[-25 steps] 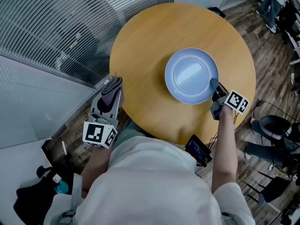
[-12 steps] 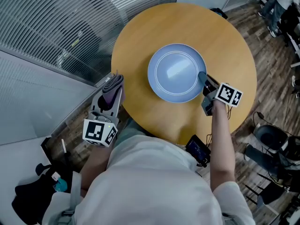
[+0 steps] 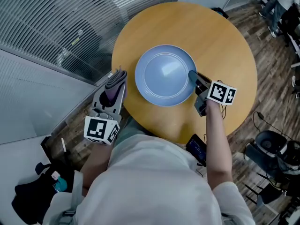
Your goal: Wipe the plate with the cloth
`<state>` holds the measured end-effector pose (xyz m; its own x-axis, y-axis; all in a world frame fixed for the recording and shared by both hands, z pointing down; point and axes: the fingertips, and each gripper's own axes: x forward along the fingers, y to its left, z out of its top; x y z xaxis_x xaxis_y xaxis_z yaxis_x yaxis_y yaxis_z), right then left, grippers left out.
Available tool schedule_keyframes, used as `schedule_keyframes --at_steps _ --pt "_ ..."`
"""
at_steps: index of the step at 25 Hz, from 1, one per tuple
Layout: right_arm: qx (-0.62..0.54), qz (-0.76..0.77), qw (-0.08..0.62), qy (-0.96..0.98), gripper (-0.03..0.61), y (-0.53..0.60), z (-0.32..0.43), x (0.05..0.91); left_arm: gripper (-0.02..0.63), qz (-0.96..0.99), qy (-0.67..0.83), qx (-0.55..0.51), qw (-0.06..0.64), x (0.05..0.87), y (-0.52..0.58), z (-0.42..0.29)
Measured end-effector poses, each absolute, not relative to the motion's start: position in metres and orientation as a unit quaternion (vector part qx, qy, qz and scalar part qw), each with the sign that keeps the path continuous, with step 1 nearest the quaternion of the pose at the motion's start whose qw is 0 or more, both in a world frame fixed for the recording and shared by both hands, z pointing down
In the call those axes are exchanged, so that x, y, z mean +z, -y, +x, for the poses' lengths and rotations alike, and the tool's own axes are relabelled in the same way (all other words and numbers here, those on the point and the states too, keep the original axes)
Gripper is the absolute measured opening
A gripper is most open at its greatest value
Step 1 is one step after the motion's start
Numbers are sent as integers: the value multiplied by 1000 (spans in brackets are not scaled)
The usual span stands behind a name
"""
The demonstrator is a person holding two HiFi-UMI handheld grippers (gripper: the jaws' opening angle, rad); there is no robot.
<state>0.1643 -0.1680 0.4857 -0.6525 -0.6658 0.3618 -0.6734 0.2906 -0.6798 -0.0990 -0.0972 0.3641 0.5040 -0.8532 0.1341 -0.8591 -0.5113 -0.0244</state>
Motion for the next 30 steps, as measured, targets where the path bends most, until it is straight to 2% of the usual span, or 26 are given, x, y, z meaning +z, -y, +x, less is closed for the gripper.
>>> schedule_keyframes --at_steps 16,30 --pt "397 402 13 825 37 156 147 453 84 876 475 87 -2 345 129 -67" --pt "358 397 34 845 37 141 124 433 84 863 478 162 10 365 144 -61"
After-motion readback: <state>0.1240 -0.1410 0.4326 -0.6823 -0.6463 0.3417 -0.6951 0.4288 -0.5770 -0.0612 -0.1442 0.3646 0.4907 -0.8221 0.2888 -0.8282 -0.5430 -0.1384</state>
